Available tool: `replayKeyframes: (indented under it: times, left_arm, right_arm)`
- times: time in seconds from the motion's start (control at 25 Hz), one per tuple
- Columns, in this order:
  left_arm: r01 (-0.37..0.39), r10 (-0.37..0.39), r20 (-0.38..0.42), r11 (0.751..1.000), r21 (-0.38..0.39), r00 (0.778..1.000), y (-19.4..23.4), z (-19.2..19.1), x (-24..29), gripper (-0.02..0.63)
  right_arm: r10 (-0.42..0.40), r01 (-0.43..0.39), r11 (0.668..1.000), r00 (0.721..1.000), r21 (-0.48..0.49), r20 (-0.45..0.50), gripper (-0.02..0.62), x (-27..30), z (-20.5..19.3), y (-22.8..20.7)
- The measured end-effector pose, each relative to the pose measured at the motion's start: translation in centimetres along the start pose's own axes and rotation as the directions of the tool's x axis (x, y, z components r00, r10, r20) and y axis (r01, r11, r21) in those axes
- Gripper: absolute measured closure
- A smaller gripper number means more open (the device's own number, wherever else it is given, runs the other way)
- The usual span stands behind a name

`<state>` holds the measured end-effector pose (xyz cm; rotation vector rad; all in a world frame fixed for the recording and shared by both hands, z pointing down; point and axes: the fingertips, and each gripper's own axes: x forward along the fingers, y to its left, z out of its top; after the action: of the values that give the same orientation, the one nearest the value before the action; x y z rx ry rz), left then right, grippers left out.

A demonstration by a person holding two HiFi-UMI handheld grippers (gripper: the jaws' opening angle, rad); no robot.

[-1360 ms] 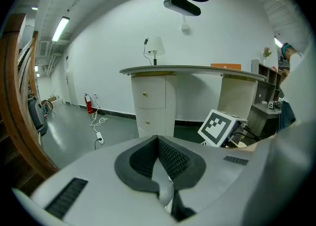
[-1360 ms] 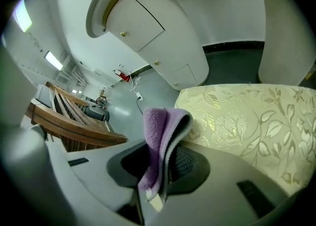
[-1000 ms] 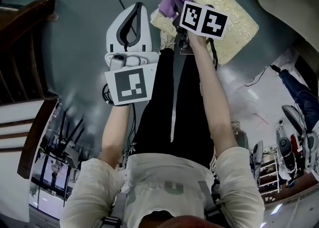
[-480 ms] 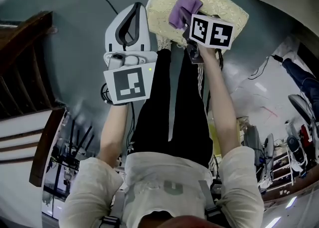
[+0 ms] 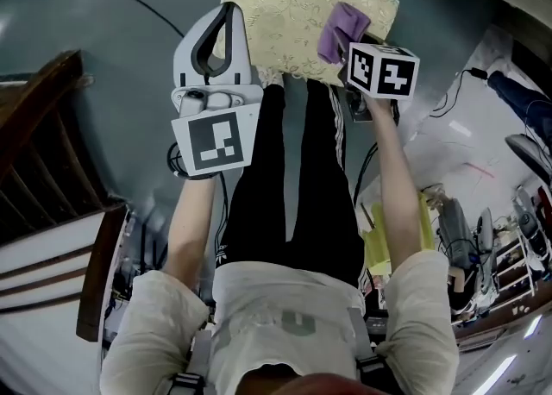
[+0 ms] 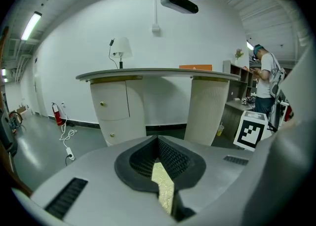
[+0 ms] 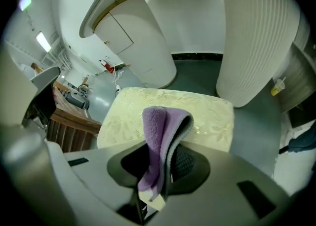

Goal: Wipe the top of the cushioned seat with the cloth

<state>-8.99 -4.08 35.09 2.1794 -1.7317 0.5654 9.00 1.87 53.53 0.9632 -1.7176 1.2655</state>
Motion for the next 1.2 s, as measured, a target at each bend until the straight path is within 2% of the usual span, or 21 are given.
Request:
replayKeyframes:
  times: [0.36,0.64,0.84,1.2]
  left_arm:
    - [0.080,-0.080,-0.005,0.995,0.058,0.997,-3.0,0.6,1.1,0.600]
    - [0.112,-0.111,-0.021,0.991,0.078,0.994,-4.4,0.2,1.3,0.600]
    - [0.126,-0.125,-0.025,0.988,0.084,0.992,-5.2,-0.5,1.9,0.600]
    - [0.104,-0.103,-0.017,0.992,0.077,0.995,-4.3,0.2,1.7,0.600]
  right_arm:
    - [-0.124,0.124,0.992,0.992,0.009,0.017,0.502,-3.4,-2.2,-6.4]
    - [-0.128,0.128,0.991,0.992,0.040,0.008,0.502,-3.9,-3.0,-7.9]
    - [-0.152,0.152,0.988,0.988,0.002,-0.001,0.502,-3.8,-3.4,-9.2]
    - [-0.174,0.174,0.985,0.985,-0.013,-0.017,0.502,-4.1,-3.2,-8.9]
